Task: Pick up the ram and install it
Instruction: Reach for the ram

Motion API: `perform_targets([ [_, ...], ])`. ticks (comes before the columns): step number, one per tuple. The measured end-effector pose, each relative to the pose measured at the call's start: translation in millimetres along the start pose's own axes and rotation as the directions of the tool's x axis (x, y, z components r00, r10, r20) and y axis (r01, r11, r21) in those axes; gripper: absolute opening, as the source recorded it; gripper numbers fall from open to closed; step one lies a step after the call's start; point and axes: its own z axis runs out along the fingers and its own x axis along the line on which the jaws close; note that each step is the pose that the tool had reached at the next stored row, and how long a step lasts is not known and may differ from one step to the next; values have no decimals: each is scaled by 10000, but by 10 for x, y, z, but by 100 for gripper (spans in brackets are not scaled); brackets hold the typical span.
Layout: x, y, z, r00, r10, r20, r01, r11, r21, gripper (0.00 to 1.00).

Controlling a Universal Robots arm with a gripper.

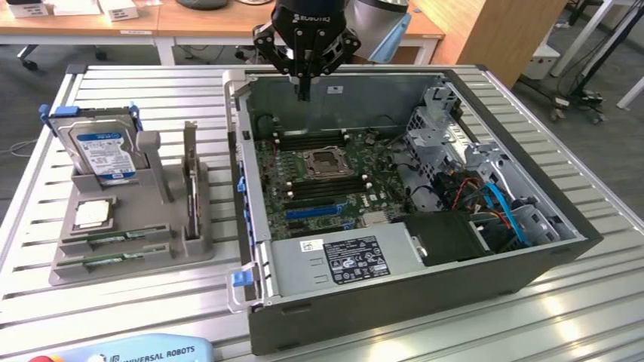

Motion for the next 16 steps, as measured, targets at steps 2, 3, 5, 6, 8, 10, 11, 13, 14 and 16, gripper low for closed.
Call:
perform_targets([
  [2, 9, -1, 0, 10000, 2, 1, -2, 10000, 0, 10],
  [3, 24, -2, -1, 10000, 1, 1, -1, 10000, 1, 10],
  [5, 68, -5, -2, 10000, -1, 0, 1, 10000, 0, 10],
  [6, 91, -7, -2, 10000, -1, 1, 1, 10000, 0, 10],
  [8, 142, -11, -3, 10000, 0, 0, 0, 10000, 0, 10],
  [10, 193, -14, -4, 10000, 1, 0, -1, 10000, 0, 10],
  [11, 219, -16, -5, 10000, 0, 1, 0, 10000, 0, 10],
  [13, 268, -20, -7, 10000, -1, 0, 1, 10000, 1, 10],
  [14, 293, -22, -7, 10000, 0, 1, 0, 10000, 0, 10],
  [16, 342, -25, -8, 10000, 1, 1, -1, 10000, 0, 10],
])
